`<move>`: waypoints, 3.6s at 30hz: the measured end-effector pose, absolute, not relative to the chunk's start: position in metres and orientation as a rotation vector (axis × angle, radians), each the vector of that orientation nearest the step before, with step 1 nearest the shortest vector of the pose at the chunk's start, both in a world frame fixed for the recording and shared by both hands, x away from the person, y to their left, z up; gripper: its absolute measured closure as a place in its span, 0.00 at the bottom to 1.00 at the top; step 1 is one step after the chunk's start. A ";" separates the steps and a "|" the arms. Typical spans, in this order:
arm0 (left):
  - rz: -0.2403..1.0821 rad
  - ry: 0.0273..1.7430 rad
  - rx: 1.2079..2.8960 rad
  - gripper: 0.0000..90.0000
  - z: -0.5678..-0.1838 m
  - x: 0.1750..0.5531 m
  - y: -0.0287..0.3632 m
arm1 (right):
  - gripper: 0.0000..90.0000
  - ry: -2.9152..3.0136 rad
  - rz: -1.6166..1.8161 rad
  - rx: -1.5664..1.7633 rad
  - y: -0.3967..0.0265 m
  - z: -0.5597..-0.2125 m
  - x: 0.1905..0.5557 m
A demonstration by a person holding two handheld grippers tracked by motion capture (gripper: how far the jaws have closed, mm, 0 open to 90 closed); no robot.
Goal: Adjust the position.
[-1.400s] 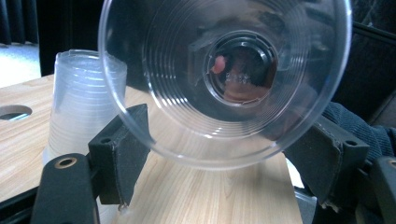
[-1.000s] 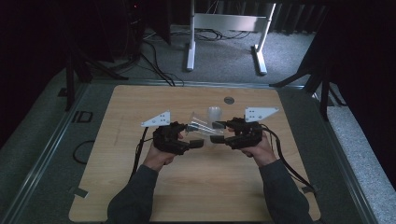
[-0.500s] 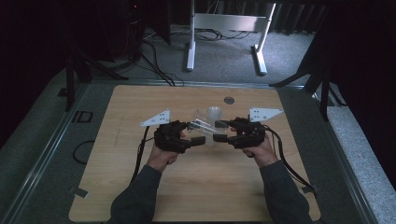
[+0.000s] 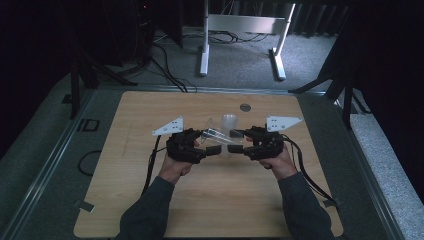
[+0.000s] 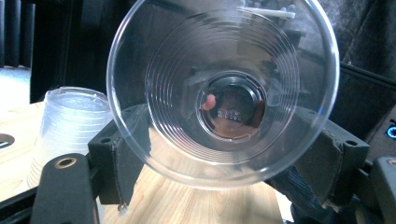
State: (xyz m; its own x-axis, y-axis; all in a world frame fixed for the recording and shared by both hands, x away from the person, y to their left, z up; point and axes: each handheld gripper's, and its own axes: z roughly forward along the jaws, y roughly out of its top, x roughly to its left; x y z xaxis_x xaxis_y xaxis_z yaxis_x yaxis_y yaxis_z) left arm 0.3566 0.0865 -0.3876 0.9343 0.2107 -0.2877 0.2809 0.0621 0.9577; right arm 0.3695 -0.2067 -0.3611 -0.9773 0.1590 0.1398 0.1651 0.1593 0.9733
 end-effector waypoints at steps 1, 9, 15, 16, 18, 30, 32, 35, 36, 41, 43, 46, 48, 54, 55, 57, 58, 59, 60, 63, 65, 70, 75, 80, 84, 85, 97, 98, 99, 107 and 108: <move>-0.055 0.401 1.518 0.26 -0.387 0.357 0.087 | 0.46 -2.387 -2.005 -0.329 -0.206 -0.361 0.370; -0.049 0.403 1.513 0.26 -0.387 0.357 0.086 | 0.46 -2.391 -1.999 -0.318 -0.205 -0.362 0.369; -0.047 0.404 1.517 0.27 -0.387 0.357 0.085 | 0.46 -2.402 -1.990 -0.311 -0.205 -0.363 0.369; -0.044 0.407 1.513 0.28 -0.387 0.357 0.086 | 0.46 -2.408 -1.988 -0.309 -0.204 -0.363 0.369; -0.041 0.405 1.513 0.28 -0.387 0.357 0.086 | 0.46 -2.413 -1.983 -0.311 -0.204 -0.363 0.368; -0.035 0.398 1.503 0.32 -0.387 0.357 0.085 | 0.46 -2.426 -1.973 -0.308 -0.204 -0.363 0.369; -0.042 0.400 1.497 0.30 -0.387 0.357 0.084 | 0.46 -2.425 -1.972 -0.308 -0.204 -0.363 0.369; -0.041 0.400 1.495 0.29 -0.386 0.357 0.084 | 0.46 -2.427 -1.971 -0.308 -0.204 -0.363 0.368; -0.041 0.402 1.492 0.29 -0.386 0.357 0.084 | 0.46 -2.428 -1.969 -0.308 -0.204 -0.363 0.368; -0.040 0.410 1.479 0.26 -0.386 0.357 0.084 | 0.46 -2.433 -1.961 -0.304 -0.202 -0.365 0.368; -0.043 0.409 1.470 0.26 -0.387 0.357 0.084 | 0.46 -2.433 -1.962 -0.304 -0.202 -0.364 0.368; -0.044 0.409 1.468 0.28 -0.387 0.357 0.084 | 0.46 -2.432 -1.961 -0.304 -0.202 -0.364 0.368; -0.044 0.408 1.465 0.29 -0.387 0.357 0.084 | 0.46 -2.435 -1.961 -0.304 -0.203 -0.364 0.368; -0.047 0.406 1.462 0.30 -0.387 0.357 0.084 | 0.46 -2.439 -1.959 -0.304 -0.202 -0.364 0.368; -0.048 0.406 1.461 0.30 -0.387 0.357 0.084 | 0.46 -2.441 -1.954 -0.304 -0.202 -0.364 0.369; -0.048 0.406 1.458 0.30 -0.388 0.357 0.084 | 0.46 -2.442 -1.954 -0.304 -0.202 -0.364 0.369; -0.048 0.405 1.458 0.31 -0.388 0.357 0.084 | 0.46 -2.443 -1.955 -0.303 -0.202 -0.364 0.369; -0.048 0.405 1.458 0.31 -0.388 0.357 0.084 | 0.46 -2.443 -1.955 -0.303 -0.202 -0.364 0.369; -0.048 0.406 1.455 0.31 -0.388 0.357 0.084 | 0.45 -2.443 -1.955 -0.302 -0.202 -0.364 0.369; -0.049 0.407 1.453 0.31 -0.388 0.357 0.084 | 0.44 -2.443 -1.950 -0.299 -0.202 -0.364 0.369; -0.049 0.407 1.450 0.31 -0.388 0.357 0.084 | 0.44 -2.445 -1.948 -0.300 -0.202 -0.364 0.368; -0.052 0.406 1.447 0.31 -0.388 0.357 0.084 | 0.43 -2.452 -1.942 -0.294 -0.202 -0.363 0.368; -0.054 0.408 1.438 0.31 -0.388 0.358 0.085 | 0.41 -2.475 -1.923 -0.295 -0.201 -0.362 0.368; -0.054 0.406 1.432 0.32 -0.388 0.358 0.086 | 0.41 -2.480 -1.919 -0.289 -0.200 -0.361 0.367; -0.053 0.407 1.432 0.32 -0.388 0.357 0.086 | 0.39 -2.483 -1.910 -0.288 -0.199 -0.360 0.367; -0.054 0.406 1.432 0.32 -0.388 0.358 0.086 | 0.39 -2.485 -1.911 -0.287 -0.199 -0.360 0.367; -0.053 0.414 1.427 0.32 -0.388 0.358 0.087 | 0.34 -2.488 -1.886 -0.311 -0.200 -0.360 0.369; -0.052 0.415 1.427 0.32 -0.388 0.358 0.087 | 0.33 -2.486 -1.885 -0.310 -0.200 -0.360 0.369; -0.052 0.415 1.427 0.32 -0.388 0.358 0.087 | 0.33 -2.486 -1.885 -0.310 -0.200 -0.360 0.369; -0.041 0.416 1.437 0.32 -0.388 0.358 0.089 | 0.31 -2.490 -1.872 -0.305 -0.200 -0.357 0.369; -0.037 0.417 1.440 0.32 -0.388 0.358 0.089 | 0.31 -2.492 -1.870 -0.304 -0.200 -0.356 0.369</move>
State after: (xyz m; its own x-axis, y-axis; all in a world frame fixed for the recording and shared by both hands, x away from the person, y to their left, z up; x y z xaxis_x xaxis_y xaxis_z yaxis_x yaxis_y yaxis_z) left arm 0.3581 0.0890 -0.3879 0.9277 0.2234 -0.2991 0.2724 0.1431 0.9515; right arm 0.3687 -0.2001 -0.3564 -0.9811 0.1481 0.1246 0.1611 0.2676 0.9500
